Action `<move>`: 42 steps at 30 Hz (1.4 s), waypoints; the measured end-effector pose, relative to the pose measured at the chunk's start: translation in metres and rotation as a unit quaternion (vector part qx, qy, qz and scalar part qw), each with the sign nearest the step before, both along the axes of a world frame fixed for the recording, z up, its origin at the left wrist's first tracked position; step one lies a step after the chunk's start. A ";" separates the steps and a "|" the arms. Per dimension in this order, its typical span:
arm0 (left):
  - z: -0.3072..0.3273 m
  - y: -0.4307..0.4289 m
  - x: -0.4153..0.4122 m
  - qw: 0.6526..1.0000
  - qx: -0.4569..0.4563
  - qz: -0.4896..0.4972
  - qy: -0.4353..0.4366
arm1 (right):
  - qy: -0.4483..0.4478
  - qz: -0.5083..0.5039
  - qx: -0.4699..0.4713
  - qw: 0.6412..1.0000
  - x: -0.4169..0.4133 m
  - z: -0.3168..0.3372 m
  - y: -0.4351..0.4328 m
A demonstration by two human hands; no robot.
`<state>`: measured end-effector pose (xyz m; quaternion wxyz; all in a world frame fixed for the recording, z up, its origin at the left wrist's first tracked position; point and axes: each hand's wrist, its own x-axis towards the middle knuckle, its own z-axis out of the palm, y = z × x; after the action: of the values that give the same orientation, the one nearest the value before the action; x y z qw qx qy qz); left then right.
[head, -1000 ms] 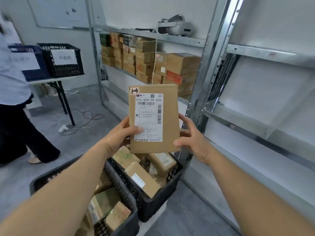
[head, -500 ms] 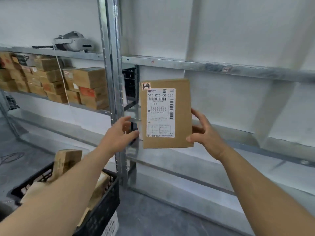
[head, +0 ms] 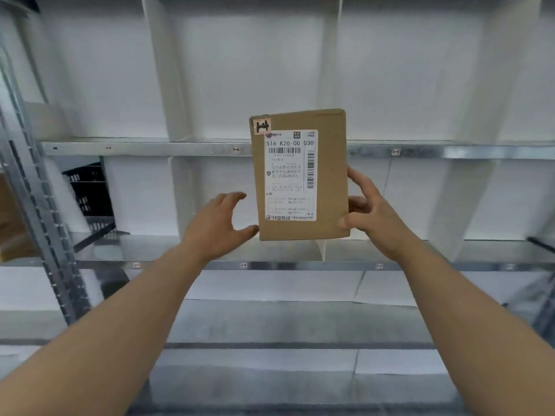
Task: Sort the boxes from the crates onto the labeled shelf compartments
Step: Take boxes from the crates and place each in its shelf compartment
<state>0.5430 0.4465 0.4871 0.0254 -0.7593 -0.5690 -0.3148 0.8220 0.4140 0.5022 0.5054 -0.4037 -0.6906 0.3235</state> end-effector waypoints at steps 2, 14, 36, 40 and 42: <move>0.010 0.010 0.029 0.999 0.014 -0.021 0.020 | 0.005 -0.029 0.014 0.999 0.029 0.007 -0.004; 0.052 0.081 0.190 0.985 0.077 -0.122 0.099 | 0.025 -0.175 0.054 0.983 0.179 0.030 -0.001; 0.119 0.217 0.437 0.936 0.193 -0.265 0.126 | 0.074 -0.284 0.119 0.949 0.407 0.065 0.069; 0.125 0.223 0.465 0.938 0.197 -0.255 0.127 | 0.068 -0.271 0.127 0.952 0.447 0.075 0.081; 0.129 0.225 0.473 0.937 0.205 -0.247 0.140 | 0.060 -0.270 0.134 0.952 0.466 0.078 0.087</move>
<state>1.0164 0.6714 0.6156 0.1818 -0.8906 -0.2772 -0.3115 1.2879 0.5006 0.5806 0.6638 -0.4833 -0.5613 0.1033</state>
